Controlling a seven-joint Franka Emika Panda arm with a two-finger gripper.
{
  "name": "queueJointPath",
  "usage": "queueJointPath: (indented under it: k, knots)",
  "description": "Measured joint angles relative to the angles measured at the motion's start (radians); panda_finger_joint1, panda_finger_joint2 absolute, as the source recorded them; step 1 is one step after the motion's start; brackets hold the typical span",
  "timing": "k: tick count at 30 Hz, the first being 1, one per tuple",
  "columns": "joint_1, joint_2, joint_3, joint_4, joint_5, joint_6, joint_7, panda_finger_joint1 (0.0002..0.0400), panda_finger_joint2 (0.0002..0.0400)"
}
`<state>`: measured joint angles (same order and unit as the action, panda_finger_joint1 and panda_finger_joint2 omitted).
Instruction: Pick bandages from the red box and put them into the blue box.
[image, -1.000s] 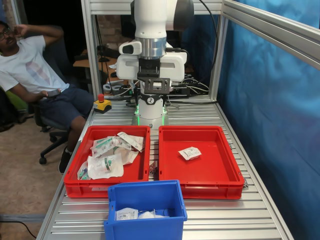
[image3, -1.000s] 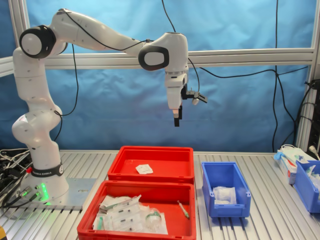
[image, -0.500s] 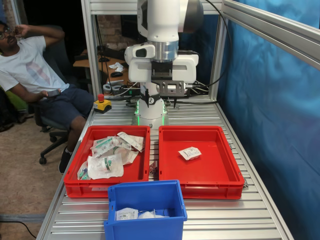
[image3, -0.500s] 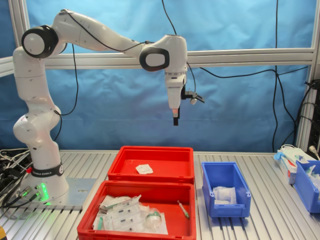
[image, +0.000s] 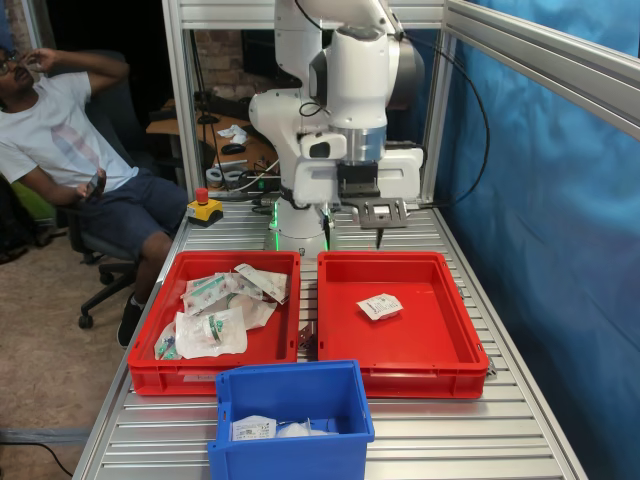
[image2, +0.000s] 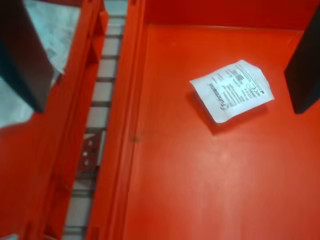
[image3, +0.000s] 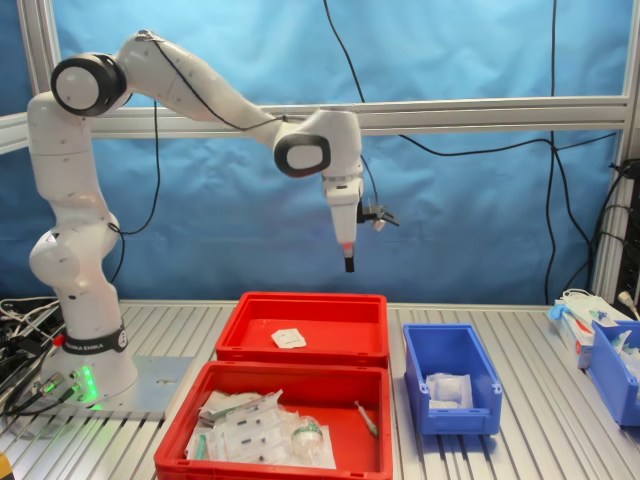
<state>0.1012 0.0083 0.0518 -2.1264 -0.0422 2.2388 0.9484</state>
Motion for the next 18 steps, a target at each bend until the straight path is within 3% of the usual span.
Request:
queueJointPath:
  k: [18]
  knots:
    - [0.073, 0.024, 0.006, -0.176, 0.0, 0.242, 0.0, 0.04, 0.04]
